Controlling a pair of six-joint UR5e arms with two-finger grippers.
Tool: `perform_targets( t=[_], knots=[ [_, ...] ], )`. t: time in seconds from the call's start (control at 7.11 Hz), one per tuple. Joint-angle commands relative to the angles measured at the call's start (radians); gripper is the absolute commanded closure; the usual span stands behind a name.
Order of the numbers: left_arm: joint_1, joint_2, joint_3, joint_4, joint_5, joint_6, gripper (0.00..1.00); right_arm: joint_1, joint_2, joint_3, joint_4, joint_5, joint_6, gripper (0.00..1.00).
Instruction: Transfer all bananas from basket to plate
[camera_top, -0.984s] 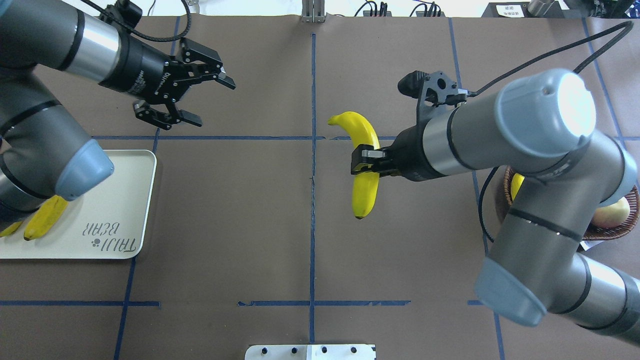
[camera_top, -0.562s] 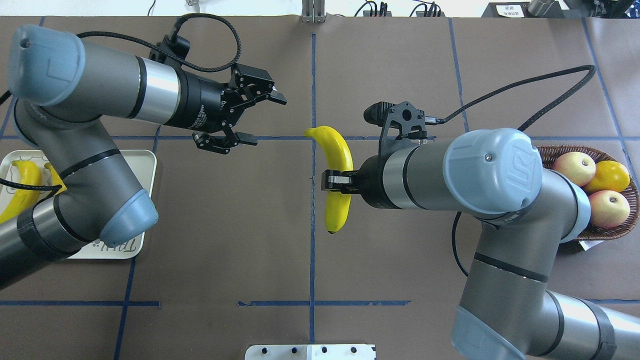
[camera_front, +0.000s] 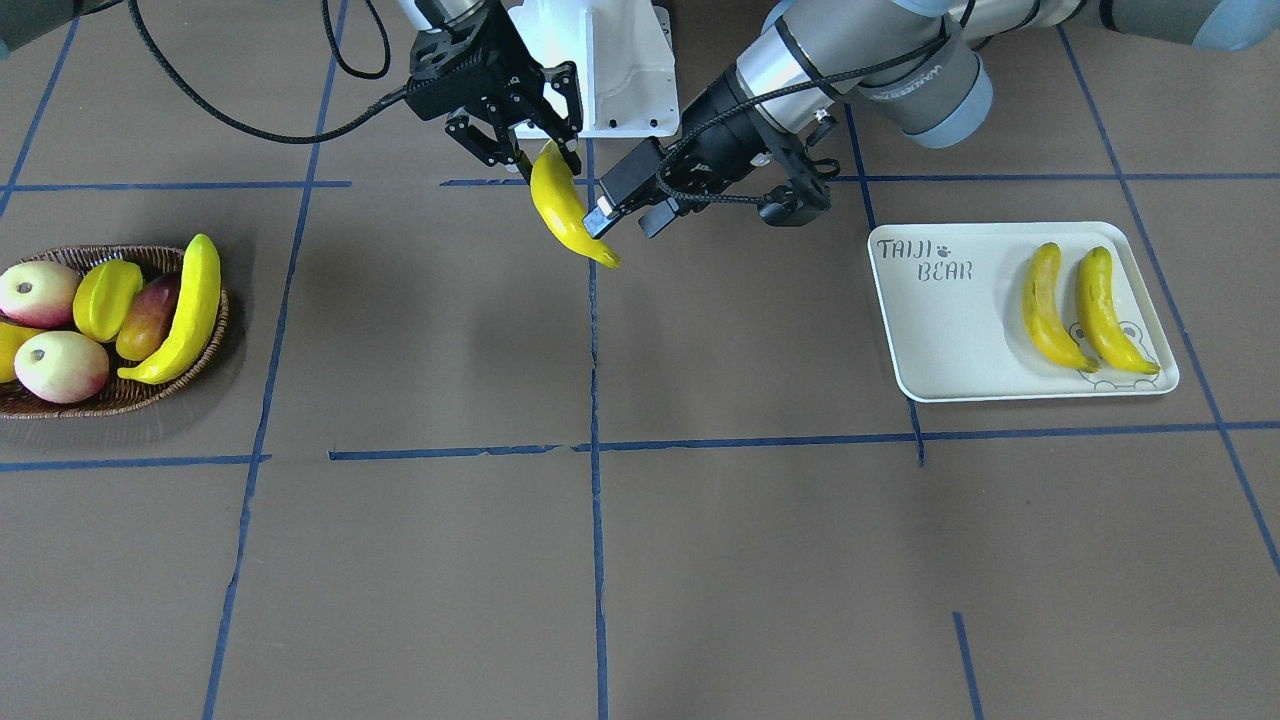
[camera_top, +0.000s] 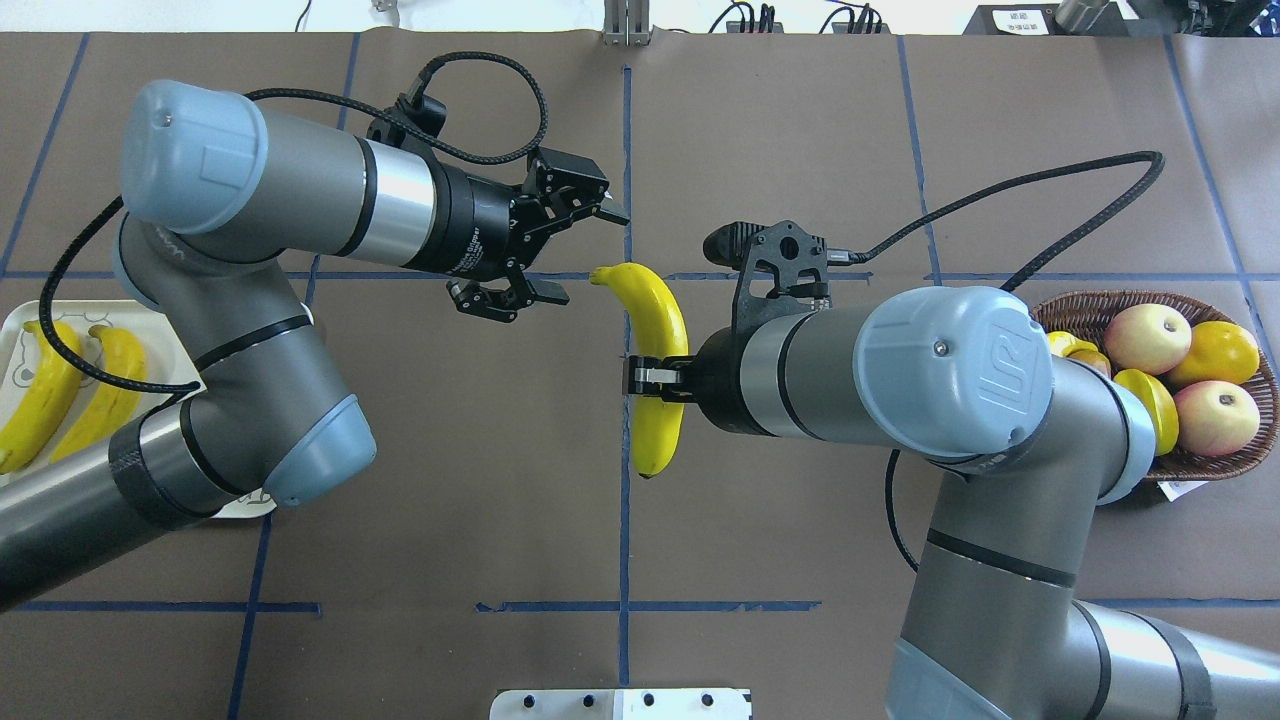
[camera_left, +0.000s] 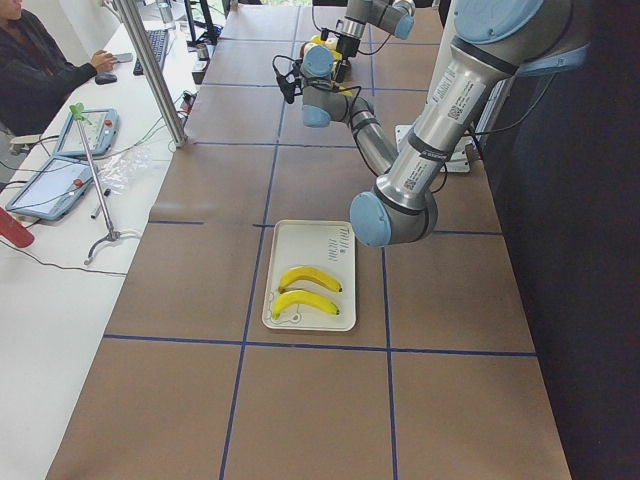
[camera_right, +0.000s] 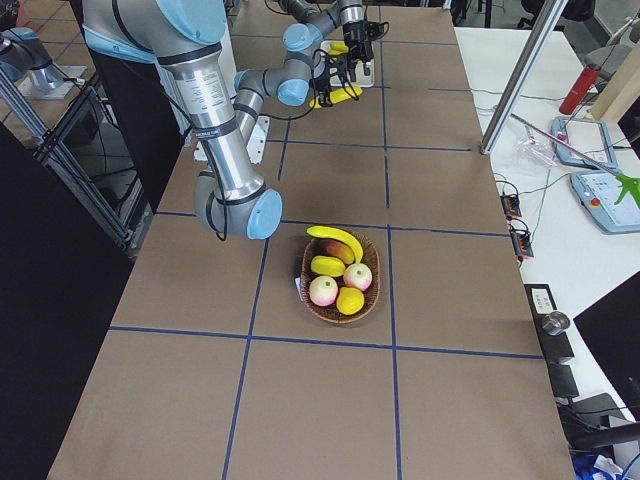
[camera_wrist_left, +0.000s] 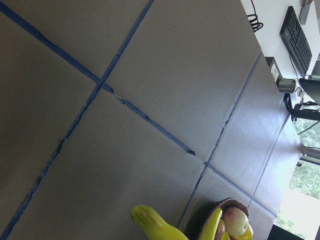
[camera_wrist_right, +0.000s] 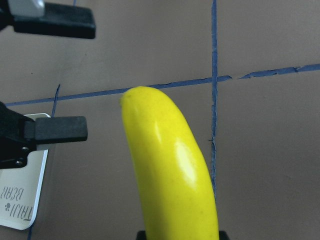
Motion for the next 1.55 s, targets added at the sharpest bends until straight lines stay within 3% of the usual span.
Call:
perform_targets(
  t=[0.0,0.56,0.98,1.12,1.41],
  knots=[
    [0.032,-0.009,0.008,0.001,0.002,0.0,0.0,-0.005,0.005,0.001,0.0,-0.001,0.001,1.0],
    [0.062,-0.04,0.028,0.001,0.008,-0.001,0.0,-0.005,0.005,0.001,0.0,-0.001,0.001,1.0],
    [0.062,-0.052,0.054,0.0,0.006,0.0,0.14,-0.005,0.005,0.001,0.0,-0.001,0.001,1.0],
    [0.062,-0.052,0.054,0.0,0.006,0.0,0.33,-0.005,0.005,0.001,0.0,-0.001,0.001,1.0],
    [0.062,-0.052,0.054,-0.018,0.006,0.005,0.81,-0.005,0.005,0.002,0.0,-0.001,0.001,1.0]
  ],
)
